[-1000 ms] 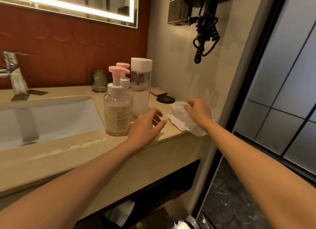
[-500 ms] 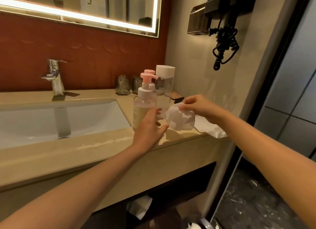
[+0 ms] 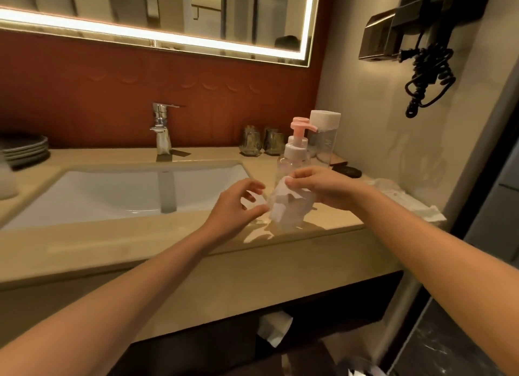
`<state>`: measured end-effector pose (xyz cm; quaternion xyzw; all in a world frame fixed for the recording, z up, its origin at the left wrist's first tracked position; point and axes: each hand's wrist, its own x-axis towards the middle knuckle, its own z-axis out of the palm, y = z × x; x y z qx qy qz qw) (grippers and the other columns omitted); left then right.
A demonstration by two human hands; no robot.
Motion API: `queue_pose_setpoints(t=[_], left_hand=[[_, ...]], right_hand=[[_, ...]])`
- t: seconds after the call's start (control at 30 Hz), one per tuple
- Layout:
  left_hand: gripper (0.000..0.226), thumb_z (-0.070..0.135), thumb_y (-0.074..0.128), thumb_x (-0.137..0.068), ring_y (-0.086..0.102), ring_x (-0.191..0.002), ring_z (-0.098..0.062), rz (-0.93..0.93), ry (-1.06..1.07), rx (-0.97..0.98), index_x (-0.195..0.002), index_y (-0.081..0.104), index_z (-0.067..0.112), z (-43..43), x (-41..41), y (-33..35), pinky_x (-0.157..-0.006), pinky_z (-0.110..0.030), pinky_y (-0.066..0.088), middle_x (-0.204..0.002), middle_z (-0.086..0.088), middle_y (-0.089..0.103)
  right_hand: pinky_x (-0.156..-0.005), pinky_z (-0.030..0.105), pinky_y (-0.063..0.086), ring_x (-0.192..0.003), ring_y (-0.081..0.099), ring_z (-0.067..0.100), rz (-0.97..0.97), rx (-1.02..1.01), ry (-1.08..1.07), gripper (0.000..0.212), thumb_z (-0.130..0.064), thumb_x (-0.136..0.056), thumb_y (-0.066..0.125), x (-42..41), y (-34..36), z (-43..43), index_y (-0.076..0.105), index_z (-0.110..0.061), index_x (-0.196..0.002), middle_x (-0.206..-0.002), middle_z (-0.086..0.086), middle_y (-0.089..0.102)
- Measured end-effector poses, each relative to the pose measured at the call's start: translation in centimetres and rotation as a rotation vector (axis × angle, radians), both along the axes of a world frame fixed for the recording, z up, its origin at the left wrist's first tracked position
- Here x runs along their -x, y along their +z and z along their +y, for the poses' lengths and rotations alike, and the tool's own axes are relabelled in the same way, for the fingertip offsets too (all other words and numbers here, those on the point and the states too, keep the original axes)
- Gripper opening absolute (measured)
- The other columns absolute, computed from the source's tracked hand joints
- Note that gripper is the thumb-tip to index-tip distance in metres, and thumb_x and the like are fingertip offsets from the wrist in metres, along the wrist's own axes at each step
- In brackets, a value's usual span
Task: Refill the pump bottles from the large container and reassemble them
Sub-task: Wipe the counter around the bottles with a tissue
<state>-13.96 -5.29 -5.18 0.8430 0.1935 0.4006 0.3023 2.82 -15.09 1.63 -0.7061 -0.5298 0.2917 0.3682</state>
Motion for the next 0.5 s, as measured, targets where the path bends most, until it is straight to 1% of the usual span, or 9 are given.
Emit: queue_pose_setpoints(t=[0.03,0.1,0.2,0.27,0.33,0.4,0.43,0.5], left_hand=[[0.031,0.023,0.07,-0.081,0.055,-0.093,-0.007,0.01,-0.006,0.004,-0.11,0.057,0.021,-0.1,0.4,-0.1,-0.076,-0.023,0.051,-0.106,0.006,0.058],[0.03,0.024,0.069,-0.082,0.055,-0.094,-0.008,0.005,0.033,-0.002,-0.109,0.058,0.019,-0.1,1.0,-0.4,-0.076,-0.023,0.051,-0.108,0.005,0.058],[0.015,0.022,0.064,-0.086,0.058,-0.092,-0.01,-0.024,0.121,0.008,-0.099,0.062,0.016,0.4,2.0,-0.2,-0.074,-0.019,0.051,-0.1,0.003,0.061],[0.005,0.019,0.06,-0.089,0.059,-0.09,-0.011,-0.07,0.162,0.056,-0.091,0.063,0.015,1.2,3.2,0.3,-0.073,-0.017,0.049,-0.093,0.003,0.063],[0.004,0.016,0.059,-0.089,0.06,-0.09,-0.014,-0.121,0.17,0.159,-0.089,0.063,0.015,2.1,4.5,0.8,-0.077,-0.024,0.05,-0.091,0.001,0.064],[0.007,0.012,0.056,-0.089,0.058,-0.092,-0.018,-0.17,0.163,0.299,-0.087,0.062,0.014,2.7,5.7,1.6,-0.082,-0.032,0.051,-0.09,-0.001,0.062],[0.009,0.01,0.055,-0.089,0.058,-0.093,-0.02,-0.192,0.163,0.356,-0.085,0.062,0.014,3.0,6.2,1.9,-0.084,-0.035,0.05,-0.09,-0.002,0.061],[0.011,0.009,0.052,-0.089,0.057,-0.094,-0.024,-0.218,0.162,0.42,-0.084,0.061,0.012,3.3,6.8,2.5,-0.087,-0.039,0.049,-0.089,-0.005,0.06]], right_hand=[[-0.081,0.026,0.047,-0.101,0.055,0.023,-0.016,-0.008,0.014,0.019,-0.026,-0.093,0.054,0.6,0.1,0.4,0.063,-0.01,-0.099,-0.107,0.01,0.057],[-0.082,0.026,0.047,-0.097,0.055,0.022,-0.024,-0.025,0.045,0.019,-0.024,-0.093,0.054,1.8,0.5,1.1,0.063,-0.008,-0.095,-0.103,0.011,0.056],[-0.072,0.019,0.046,-0.091,0.054,0.018,-0.005,-0.024,0.05,0.026,-0.024,-0.094,0.052,3.1,1.1,2.0,0.061,-0.002,-0.106,-0.098,0.008,0.055],[-0.069,0.017,0.045,-0.091,0.053,0.017,0.035,-0.009,0.054,0.027,-0.024,-0.095,0.051,3.8,1.1,2.4,0.06,-0.003,-0.108,-0.098,0.006,0.054],[-0.072,0.018,0.046,-0.095,0.054,0.017,0.052,0.039,0.1,0.031,-0.033,-0.093,0.051,4.3,0.9,2.7,0.058,-0.008,-0.11,-0.105,0.006,0.056],[-0.071,0.018,0.049,-0.097,0.056,0.017,0.0,0.093,0.164,0.043,-0.041,-0.084,0.058,4.7,0.4,2.9,0.053,-0.013,-0.116,-0.111,0.006,0.055],[-0.069,0.019,0.051,-0.099,0.057,0.018,-0.019,0.098,0.18,0.045,-0.038,-0.081,0.063,4.8,0.1,3.0,0.05,-0.016,-0.117,-0.113,0.006,0.055],[-0.072,0.024,0.056,-0.102,0.057,0.023,-0.017,0.083,0.183,0.047,-0.022,-0.08,0.07,5.2,-0.3,3.6,0.043,-0.021,-0.119,-0.116,0.009,0.052]])
